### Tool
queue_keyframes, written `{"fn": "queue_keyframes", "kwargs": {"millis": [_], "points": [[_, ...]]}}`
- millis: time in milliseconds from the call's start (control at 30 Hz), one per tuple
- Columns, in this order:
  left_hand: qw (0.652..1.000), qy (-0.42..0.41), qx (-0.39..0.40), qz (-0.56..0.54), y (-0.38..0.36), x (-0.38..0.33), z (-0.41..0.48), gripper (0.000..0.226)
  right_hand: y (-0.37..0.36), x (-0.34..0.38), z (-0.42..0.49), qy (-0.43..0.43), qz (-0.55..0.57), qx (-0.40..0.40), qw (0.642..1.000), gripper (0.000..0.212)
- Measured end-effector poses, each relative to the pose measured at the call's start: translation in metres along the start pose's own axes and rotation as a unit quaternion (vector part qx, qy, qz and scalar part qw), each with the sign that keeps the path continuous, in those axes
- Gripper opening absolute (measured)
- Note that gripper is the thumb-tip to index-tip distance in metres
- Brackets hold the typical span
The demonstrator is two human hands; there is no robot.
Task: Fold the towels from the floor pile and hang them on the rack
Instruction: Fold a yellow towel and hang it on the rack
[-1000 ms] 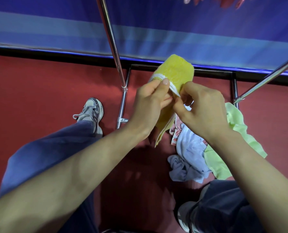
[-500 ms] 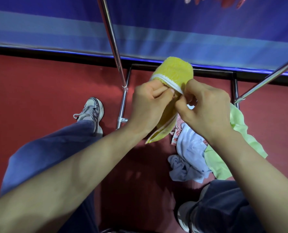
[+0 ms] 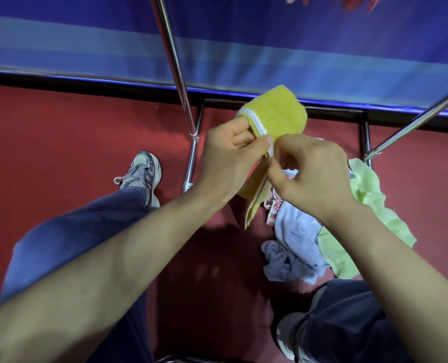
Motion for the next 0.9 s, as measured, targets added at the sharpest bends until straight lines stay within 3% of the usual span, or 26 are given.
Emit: {"fn": "queue_keyframes", "kwargs": {"millis": [133, 200, 267, 333, 400, 533, 700, 900], "points": [[1.0, 0.007, 0.006, -0.016, 0.004, -0.007, 0.004, 0.018, 0.011, -0.033, 0.007, -0.16, 0.142, -0.069, 0.974, 0.016], [0.999, 0.016, 0.016, -0.026, 0.006, -0.011, 0.005, 0.02, 0.006, -0.05, 0.011, -0.266, 0.263, -0.034, 0.927, 0.022], [0.999, 0.024, 0.025, -0.042, 0.008, -0.012, 0.008, 0.024, -0.008, -0.055, 0.011, -0.324, 0.42, 0.056, 0.846, 0.035], [0.997, 0.032, 0.039, -0.053, 0.008, -0.013, 0.008, 0.027, -0.013, -0.048, 0.011, -0.306, 0.504, 0.106, 0.801, 0.046], [0.996, 0.047, 0.049, -0.059, 0.007, -0.012, 0.009, 0.024, -0.012, -0.042, 0.012, -0.282, 0.513, 0.096, 0.805, 0.051], [0.99, 0.082, 0.046, -0.108, 0.006, -0.013, 0.012, 0.017, -0.007, -0.035, 0.012, -0.302, 0.494, 0.089, 0.81, 0.024], [0.982, 0.081, 0.063, -0.156, 0.004, -0.016, 0.012, 0.026, -0.008, -0.021, 0.006, -0.306, 0.546, 0.167, 0.761, 0.028], [0.963, 0.151, 0.072, -0.211, -0.01, -0.004, 0.003, 0.046, -0.004, -0.016, 0.01, -0.299, 0.625, 0.149, 0.706, 0.039]]}}
Point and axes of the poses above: each hand's wrist, its own z-axis towards the middle knuckle, its own y-axis out of the back of the hand, x = y × z, the point moved 6 cm from there along z, towards the middle knuckle, and after that the axes turned 4 degrees about -z, right-handed, at the moved point
